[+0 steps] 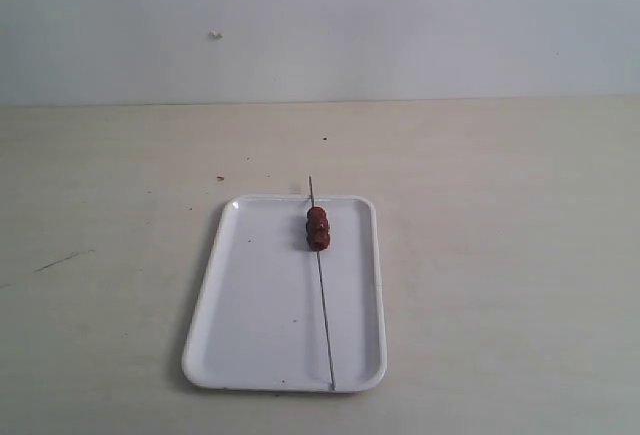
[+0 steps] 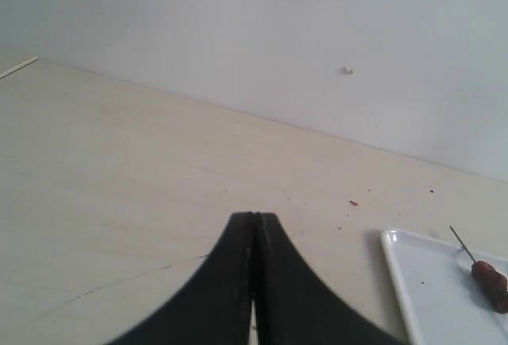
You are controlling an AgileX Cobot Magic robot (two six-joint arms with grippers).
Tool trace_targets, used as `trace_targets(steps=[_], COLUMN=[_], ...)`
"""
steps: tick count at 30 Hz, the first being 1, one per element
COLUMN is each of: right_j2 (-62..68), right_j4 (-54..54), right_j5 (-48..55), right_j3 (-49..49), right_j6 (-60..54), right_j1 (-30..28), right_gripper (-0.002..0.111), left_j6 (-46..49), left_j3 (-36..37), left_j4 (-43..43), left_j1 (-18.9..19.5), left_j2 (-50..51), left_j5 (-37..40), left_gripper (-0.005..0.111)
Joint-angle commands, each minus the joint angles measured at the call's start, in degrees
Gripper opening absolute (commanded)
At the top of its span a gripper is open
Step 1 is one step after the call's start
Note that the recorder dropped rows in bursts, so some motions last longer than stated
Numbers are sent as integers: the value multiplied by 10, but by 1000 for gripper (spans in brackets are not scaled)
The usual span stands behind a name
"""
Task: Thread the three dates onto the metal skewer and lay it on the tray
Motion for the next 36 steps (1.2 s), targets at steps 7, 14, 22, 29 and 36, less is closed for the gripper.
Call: trace_targets(steps=[7,14,22,29,36], right_j2=[-178,-190,-190,-190,-190], right_j4=[-11,-11,-11,-11,-11], right_j5=[-96,-183,-213,-213,-213], right_j3=[67,67,67,67,67], right_j6=[-28,-76,-74,-74,-74], right_j1=[-154,-160,-160,-160,-160], right_gripper=[0,0,0,0,0], left_j6=[4,4,4,5,4], left_j3=[2,2,2,2,2], left_j4=[3,3,3,3,3], left_j1=[1,1,1,1,1], left_j2=[-2,-2,-2,-2,-2], left_j5=[0,3,14,14,14], left_gripper=[0,0,0,0,0])
